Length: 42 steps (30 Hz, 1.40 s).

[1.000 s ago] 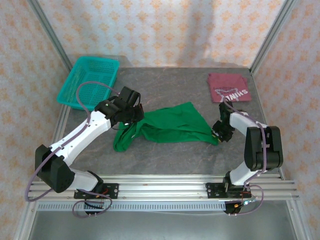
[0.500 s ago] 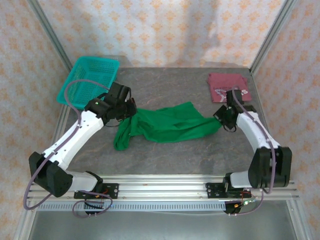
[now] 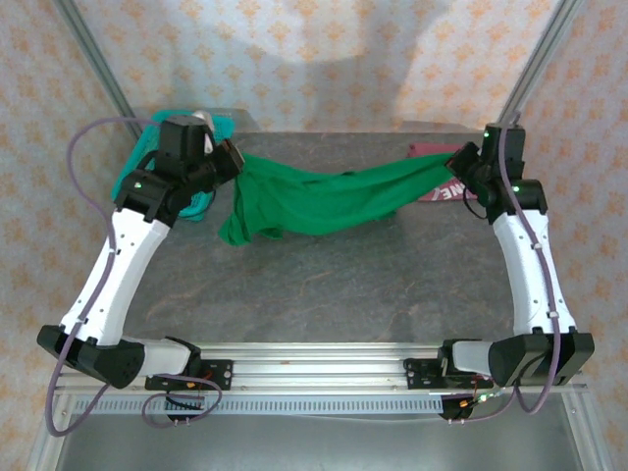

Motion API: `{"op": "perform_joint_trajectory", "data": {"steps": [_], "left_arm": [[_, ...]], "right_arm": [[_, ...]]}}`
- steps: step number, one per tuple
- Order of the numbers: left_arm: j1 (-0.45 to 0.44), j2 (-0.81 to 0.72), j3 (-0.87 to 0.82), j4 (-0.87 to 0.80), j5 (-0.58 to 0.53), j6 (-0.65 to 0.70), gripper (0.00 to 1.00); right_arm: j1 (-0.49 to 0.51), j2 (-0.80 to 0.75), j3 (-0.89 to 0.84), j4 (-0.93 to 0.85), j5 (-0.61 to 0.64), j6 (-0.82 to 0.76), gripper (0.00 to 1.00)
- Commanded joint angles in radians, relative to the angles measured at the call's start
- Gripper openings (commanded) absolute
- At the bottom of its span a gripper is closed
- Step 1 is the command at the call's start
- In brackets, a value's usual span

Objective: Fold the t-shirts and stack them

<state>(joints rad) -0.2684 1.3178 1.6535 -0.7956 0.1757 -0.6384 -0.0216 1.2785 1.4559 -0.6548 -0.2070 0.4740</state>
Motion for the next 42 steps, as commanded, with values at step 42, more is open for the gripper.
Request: {"op": "perform_joint_trajectory", "data": {"steps": [42], "left_arm": [[0.061, 0.289, 0.057, 0.195, -0.048, 0.170, 0.00]], "right_arm": [[-0.085, 0.338, 0.297, 0.041, -0.165, -0.136, 0.00]]}}
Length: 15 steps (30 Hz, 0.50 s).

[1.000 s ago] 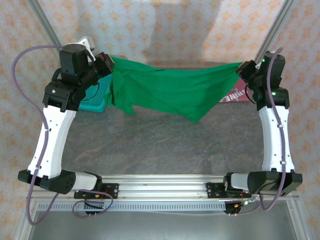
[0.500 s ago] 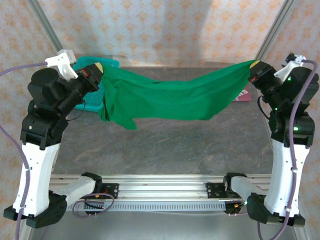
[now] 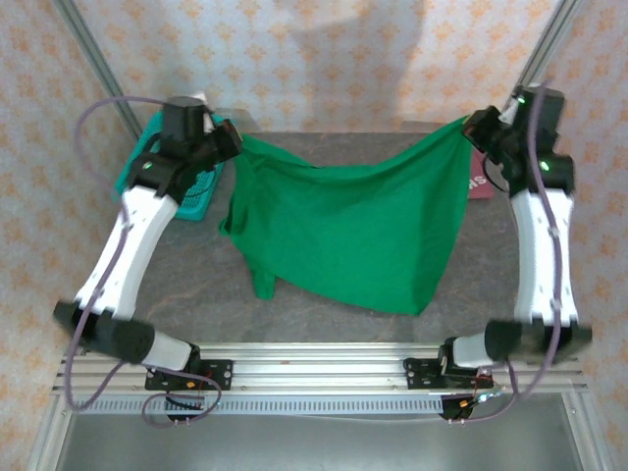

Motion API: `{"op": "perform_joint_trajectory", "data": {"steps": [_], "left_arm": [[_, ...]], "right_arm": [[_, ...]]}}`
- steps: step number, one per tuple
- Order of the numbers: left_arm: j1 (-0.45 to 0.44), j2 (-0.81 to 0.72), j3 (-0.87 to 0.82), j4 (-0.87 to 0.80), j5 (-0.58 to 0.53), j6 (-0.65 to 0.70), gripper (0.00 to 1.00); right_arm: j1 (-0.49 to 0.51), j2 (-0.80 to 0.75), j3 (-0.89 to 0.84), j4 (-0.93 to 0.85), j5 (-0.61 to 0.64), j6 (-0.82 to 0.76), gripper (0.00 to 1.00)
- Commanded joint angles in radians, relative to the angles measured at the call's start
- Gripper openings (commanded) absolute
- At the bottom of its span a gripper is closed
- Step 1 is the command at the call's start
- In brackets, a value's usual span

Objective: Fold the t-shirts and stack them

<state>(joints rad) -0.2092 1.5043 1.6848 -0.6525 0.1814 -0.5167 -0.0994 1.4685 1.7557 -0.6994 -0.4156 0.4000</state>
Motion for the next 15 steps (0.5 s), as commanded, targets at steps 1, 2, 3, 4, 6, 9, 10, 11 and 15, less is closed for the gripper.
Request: {"op": "perform_joint_trajectory", "data": {"steps": [1, 2, 3, 4, 6, 9, 10, 11, 15], "left_arm": [[0.001, 0.179, 0.064, 0.052, -0.064, 0.052, 0.00], [0.001, 0.267, 0.124, 0.032, -0.068, 0.053, 0.00], [0.001, 0.340, 0.192, -0.003, -0.072, 0.058, 0.21], [0.002, 0.426, 0.291, -0.054, -0.069, 0.058, 0.47], [-0.003, 0.509, 0.445, -0.106, -0.038, 0.043, 0.66], [-0.033, 0.479, 0.528, -0.128, -0.001, 0.025, 1.00], [-0.044, 0.447, 0.526, -0.152, 0.009, 0.017, 1.00], [-0.054, 0.413, 0.499, -0.184, 0.013, 0.007, 1.00], [-0.096, 0.145, 0.180, -0.245, 0.035, -0.033, 1.00]], "right_arm": [[-0.006, 0.229, 0.033, 0.107, 0.064, -0.082, 0.00], [-0.006, 0.308, 0.072, 0.128, 0.085, -0.087, 0.00], [-0.006, 0.364, 0.109, 0.131, 0.102, -0.091, 0.06], [-0.006, 0.459, 0.191, 0.118, 0.116, -0.096, 0.12], [-0.007, 0.574, 0.328, 0.083, 0.100, -0.082, 0.37], [-0.004, 0.619, 0.428, 0.036, 0.092, -0.069, 0.53], [-0.001, 0.597, 0.415, 0.021, 0.090, -0.075, 0.56], [0.001, 0.559, 0.377, 0.005, 0.086, -0.084, 0.59], [0.015, 0.316, 0.093, -0.087, 0.054, -0.082, 0.65]]}}
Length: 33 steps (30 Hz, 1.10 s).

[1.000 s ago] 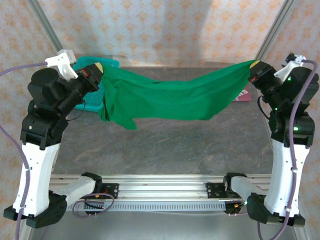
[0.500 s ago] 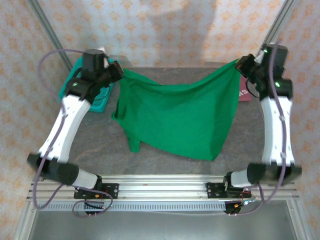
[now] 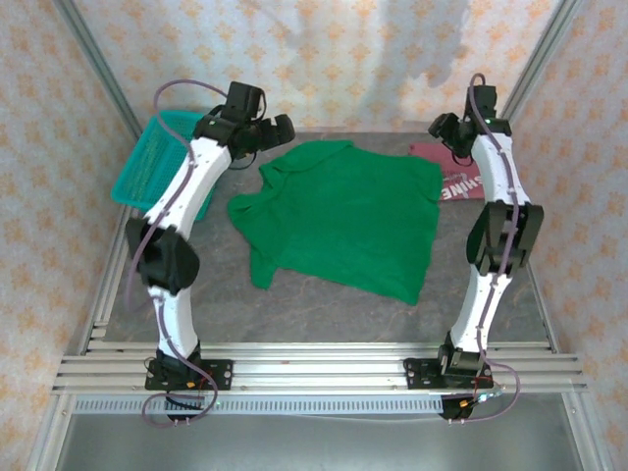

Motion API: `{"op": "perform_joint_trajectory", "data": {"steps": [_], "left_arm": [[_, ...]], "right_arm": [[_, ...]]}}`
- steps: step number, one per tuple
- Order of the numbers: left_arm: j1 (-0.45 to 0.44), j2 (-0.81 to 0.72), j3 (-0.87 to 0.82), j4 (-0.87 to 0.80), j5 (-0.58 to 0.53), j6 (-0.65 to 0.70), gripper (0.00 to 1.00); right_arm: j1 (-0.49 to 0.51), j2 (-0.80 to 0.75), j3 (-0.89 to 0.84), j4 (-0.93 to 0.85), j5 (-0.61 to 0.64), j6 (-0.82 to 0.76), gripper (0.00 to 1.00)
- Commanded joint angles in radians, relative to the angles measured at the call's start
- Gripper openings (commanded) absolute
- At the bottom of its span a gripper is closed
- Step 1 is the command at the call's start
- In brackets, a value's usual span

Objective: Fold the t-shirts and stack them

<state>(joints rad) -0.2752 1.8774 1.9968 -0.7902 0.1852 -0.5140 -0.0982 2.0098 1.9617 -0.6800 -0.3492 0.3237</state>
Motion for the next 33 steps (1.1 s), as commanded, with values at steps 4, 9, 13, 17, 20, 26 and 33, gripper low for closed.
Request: {"op": "perform_joint_trajectory", "data": {"steps": [4, 9, 13, 17, 20, 26, 33], "left_arm": [[-0.038, -0.493, -0.545, -0.144, 0.035, -0.112, 1.00], [-0.028, -0.640, -0.868, -0.151, 0.035, -0.144, 0.94], [-0.030, -0.580, -0.999, -0.094, 0.063, -0.149, 0.77], [-0.030, -0.488, -1.076, 0.011, 0.071, -0.155, 0.63], [-0.030, -0.430, -1.124, 0.108, 0.065, -0.182, 0.56], [-0.032, -0.326, -1.144, 0.304, 0.059, -0.238, 0.54], [-0.041, -0.214, -1.111, 0.364, 0.018, -0.241, 0.16]], "right_arm": [[0.036, -0.543, -0.536, -0.175, -0.054, 0.103, 0.66], [0.041, -0.869, -0.945, -0.206, -0.047, 0.214, 0.65], [0.045, -0.896, -1.101, -0.208, -0.064, 0.222, 0.63], [0.046, -0.854, -1.208, -0.149, -0.054, 0.224, 0.59], [0.056, -0.832, -1.272, -0.068, -0.077, 0.249, 0.56], [0.073, -0.793, -1.348, 0.027, -0.093, 0.279, 0.53], [0.098, -0.746, -1.374, 0.074, -0.115, 0.299, 0.51]]}}
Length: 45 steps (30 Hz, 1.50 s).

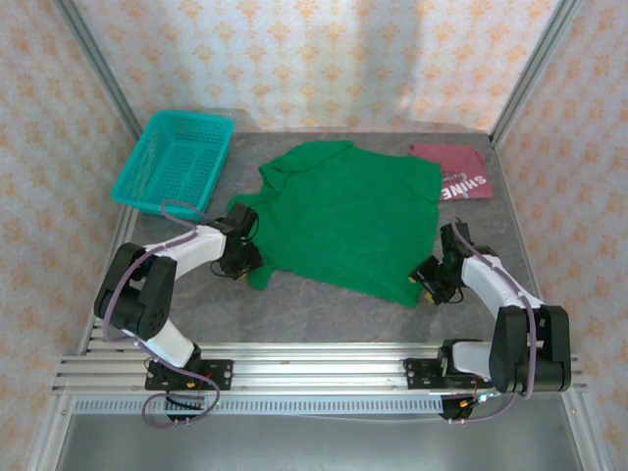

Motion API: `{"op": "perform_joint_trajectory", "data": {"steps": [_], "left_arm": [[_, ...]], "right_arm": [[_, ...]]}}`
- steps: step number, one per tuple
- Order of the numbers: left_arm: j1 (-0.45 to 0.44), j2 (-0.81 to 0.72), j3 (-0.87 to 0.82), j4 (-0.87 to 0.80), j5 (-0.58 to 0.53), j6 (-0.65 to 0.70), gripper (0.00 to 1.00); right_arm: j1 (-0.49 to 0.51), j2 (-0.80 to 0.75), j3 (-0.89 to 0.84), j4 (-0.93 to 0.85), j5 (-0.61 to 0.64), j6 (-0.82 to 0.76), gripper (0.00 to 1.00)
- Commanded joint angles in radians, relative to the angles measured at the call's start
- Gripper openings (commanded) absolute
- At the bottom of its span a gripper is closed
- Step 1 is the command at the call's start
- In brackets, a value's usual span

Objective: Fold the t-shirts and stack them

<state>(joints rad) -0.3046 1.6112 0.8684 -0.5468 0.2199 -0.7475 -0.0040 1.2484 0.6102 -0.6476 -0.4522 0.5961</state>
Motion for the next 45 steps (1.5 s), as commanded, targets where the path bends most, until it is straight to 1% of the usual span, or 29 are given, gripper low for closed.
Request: {"op": "perform_joint_trajectory", "data": {"steps": [1, 2, 4, 7, 10, 13, 15, 17, 19, 21, 24, 26, 27, 30, 31, 34, 35, 38, 39, 41, 43, 45], "left_arm": [[-0.014, 0.048, 0.028, 0.112, -0.024, -0.007, 0.09], [-0.016, 0.039, 0.042, 0.094, -0.030, -0.004, 0.04], [-0.027, 0.001, 0.076, 0.024, -0.051, 0.007, 0.01], [-0.063, -0.080, 0.152, -0.115, -0.122, 0.058, 0.01], [-0.096, -0.123, 0.217, -0.226, -0.143, 0.091, 0.01], [-0.136, -0.129, 0.254, -0.298, -0.180, 0.112, 0.01], [-0.153, -0.124, 0.269, -0.317, -0.208, 0.120, 0.01], [-0.159, -0.115, 0.288, -0.321, -0.214, 0.120, 0.01], [-0.169, -0.097, 0.322, -0.324, -0.212, 0.124, 0.01], [-0.182, -0.073, 0.371, -0.342, -0.217, 0.139, 0.01], [-0.203, -0.043, 0.435, -0.376, -0.243, 0.177, 0.01], [-0.214, -0.021, 0.466, -0.385, -0.234, 0.203, 0.02], [-0.220, -0.004, 0.480, -0.390, -0.223, 0.207, 0.02], [-0.248, 0.054, 0.534, -0.408, -0.207, 0.275, 0.01], [-0.257, 0.078, 0.563, -0.421, -0.208, 0.292, 0.01], [-0.282, 0.152, 0.656, -0.450, -0.204, 0.346, 0.02], [-0.287, 0.179, 0.685, -0.457, -0.206, 0.360, 0.02], [-0.294, 0.277, 0.799, -0.480, -0.208, 0.411, 0.03], [-0.296, 0.328, 0.848, -0.497, -0.202, 0.432, 0.04], [-0.299, 0.411, 0.939, -0.521, -0.160, 0.473, 0.11], [-0.310, 0.488, 1.026, -0.540, -0.112, 0.508, 0.24], [-0.312, 0.544, 1.083, -0.542, -0.080, 0.508, 0.37]], "right_arm": [[0.005, 0.019, -0.027, 0.053, -0.021, 0.034, 0.51], [0.007, 0.024, -0.030, 0.060, -0.032, 0.041, 0.50], [0.013, 0.027, -0.024, 0.041, -0.043, 0.044, 0.49], [0.017, 0.003, -0.013, -0.039, -0.034, 0.032, 0.48], [0.021, -0.049, -0.008, -0.109, -0.053, 0.029, 0.48], [0.048, -0.098, 0.013, -0.185, -0.060, 0.016, 0.48], [0.083, -0.097, 0.023, -0.224, -0.072, 0.009, 0.48], [0.138, -0.087, 0.019, -0.222, -0.078, 0.021, 0.48], [0.196, -0.070, 0.006, -0.181, -0.080, 0.050, 0.48], [0.236, -0.010, 0.003, -0.155, -0.073, 0.066, 0.48], [0.263, 0.035, 0.004, -0.117, -0.041, 0.079, 0.47], [0.263, 0.066, 0.002, -0.082, -0.031, 0.082, 0.46], [0.264, 0.088, 0.005, -0.073, -0.010, 0.081, 0.43], [0.258, 0.150, 0.035, -0.058, 0.065, 0.072, 0.25], [0.249, 0.166, 0.052, -0.061, 0.093, 0.070, 0.18], [0.207, 0.175, 0.082, -0.054, 0.140, 0.067, 0.03], [0.196, 0.174, 0.092, -0.051, 0.145, 0.066, 0.00], [0.174, 0.197, 0.141, -0.065, 0.145, 0.032, 0.00], [0.167, 0.217, 0.161, -0.085, 0.151, 0.014, 0.00], [0.155, 0.241, 0.179, -0.096, 0.154, -0.008, 0.00], [0.147, 0.254, 0.182, -0.088, 0.142, -0.014, 0.00], [0.147, 0.270, 0.185, -0.083, 0.130, -0.014, 0.00]]}}
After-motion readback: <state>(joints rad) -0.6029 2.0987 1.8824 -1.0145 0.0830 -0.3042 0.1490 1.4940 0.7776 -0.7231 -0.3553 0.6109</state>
